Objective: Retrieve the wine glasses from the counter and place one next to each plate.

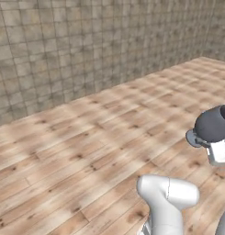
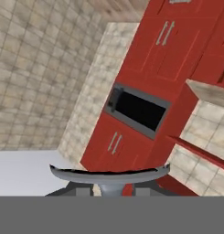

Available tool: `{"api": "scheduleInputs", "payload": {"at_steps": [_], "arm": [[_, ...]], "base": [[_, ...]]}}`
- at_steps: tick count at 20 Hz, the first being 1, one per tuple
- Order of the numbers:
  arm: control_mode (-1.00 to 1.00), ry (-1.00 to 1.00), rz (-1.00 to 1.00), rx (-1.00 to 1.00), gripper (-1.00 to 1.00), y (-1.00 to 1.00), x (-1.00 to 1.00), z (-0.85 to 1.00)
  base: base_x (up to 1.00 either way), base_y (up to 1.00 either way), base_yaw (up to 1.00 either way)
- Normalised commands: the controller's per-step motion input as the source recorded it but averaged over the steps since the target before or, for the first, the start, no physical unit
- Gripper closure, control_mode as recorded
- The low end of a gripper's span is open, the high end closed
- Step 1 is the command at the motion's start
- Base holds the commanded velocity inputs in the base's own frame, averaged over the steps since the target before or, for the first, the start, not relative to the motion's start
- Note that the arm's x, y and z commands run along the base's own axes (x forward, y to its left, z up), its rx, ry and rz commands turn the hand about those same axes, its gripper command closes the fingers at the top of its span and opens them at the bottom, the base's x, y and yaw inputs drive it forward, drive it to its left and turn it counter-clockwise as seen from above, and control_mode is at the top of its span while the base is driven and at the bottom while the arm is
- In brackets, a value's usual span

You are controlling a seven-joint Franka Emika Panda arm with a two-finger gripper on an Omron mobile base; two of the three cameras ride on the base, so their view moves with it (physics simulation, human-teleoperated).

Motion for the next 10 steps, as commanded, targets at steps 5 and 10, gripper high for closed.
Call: {"api": "scheduleInputs", "payload": {"at_steps": [5,10], "arm": [[1.00,0.00,0.00,0.00,1.00,0.00,0.00,0.00],[1.00,0.00,0.00,0.00,1.00,0.00,0.00,0.00]], "base": [[1.00,0.29,-0.27],[1.00,0.15,-0.46]]}}
